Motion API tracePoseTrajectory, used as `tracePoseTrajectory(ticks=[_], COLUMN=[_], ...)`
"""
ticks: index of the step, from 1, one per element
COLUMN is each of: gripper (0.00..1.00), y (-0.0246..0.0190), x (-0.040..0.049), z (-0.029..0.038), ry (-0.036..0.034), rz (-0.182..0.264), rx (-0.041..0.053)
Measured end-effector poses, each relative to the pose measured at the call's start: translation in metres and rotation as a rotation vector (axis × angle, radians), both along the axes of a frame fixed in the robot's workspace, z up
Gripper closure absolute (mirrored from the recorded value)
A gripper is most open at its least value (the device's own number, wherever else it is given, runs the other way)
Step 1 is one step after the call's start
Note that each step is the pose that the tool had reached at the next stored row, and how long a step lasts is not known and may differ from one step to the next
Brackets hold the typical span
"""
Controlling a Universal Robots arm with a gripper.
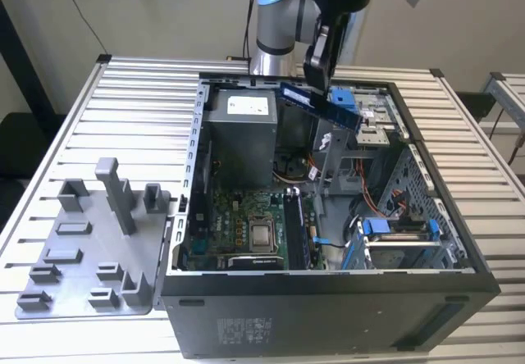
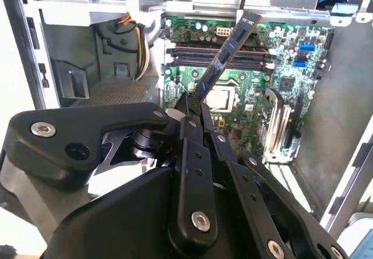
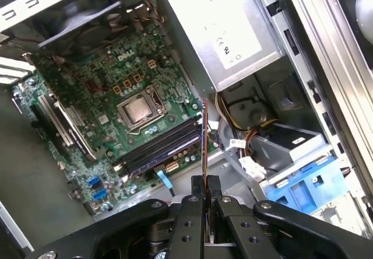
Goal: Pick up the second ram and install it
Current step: 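Insert the second ram into the second slot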
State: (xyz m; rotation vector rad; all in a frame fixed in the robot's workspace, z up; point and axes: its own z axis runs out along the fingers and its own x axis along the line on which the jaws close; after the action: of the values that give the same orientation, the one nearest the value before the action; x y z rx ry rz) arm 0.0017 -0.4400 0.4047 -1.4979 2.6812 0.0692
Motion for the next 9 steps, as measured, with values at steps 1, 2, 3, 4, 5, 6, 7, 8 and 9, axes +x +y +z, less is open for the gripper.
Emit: tracePoseTrajectory(ticks=[1,2,3,4,5,6,7,8,9], gripper=[0.86,0.86,0.86,0.86,0.86,0.86,0.86,0.86,0.86], y=[0.0,0.0,0.0,0.0,0.0,0.0,0.0,0.0,0.0], x=[0.0,0.0,0.0,0.0,0.0,0.0,0.0,0.0,0.0], z=[-0.0001,-0.0003,-0.0005,-0.0006,-0.0008,-0.0009,-0.0011,-0.0012,-0.0014], ry=[0.0,0.0,0.0,0.0,0.0,0.0,0.0,0.0,0.0], rz=[-0.016,-0.033,-0.049,-0.065,-0.081,-0.097,-0.112,-0.129,-0.145], rx=[0.0,0.0,0.0,-0.0001,-0.0001,0.0,0.0,-0.0001,0.0])
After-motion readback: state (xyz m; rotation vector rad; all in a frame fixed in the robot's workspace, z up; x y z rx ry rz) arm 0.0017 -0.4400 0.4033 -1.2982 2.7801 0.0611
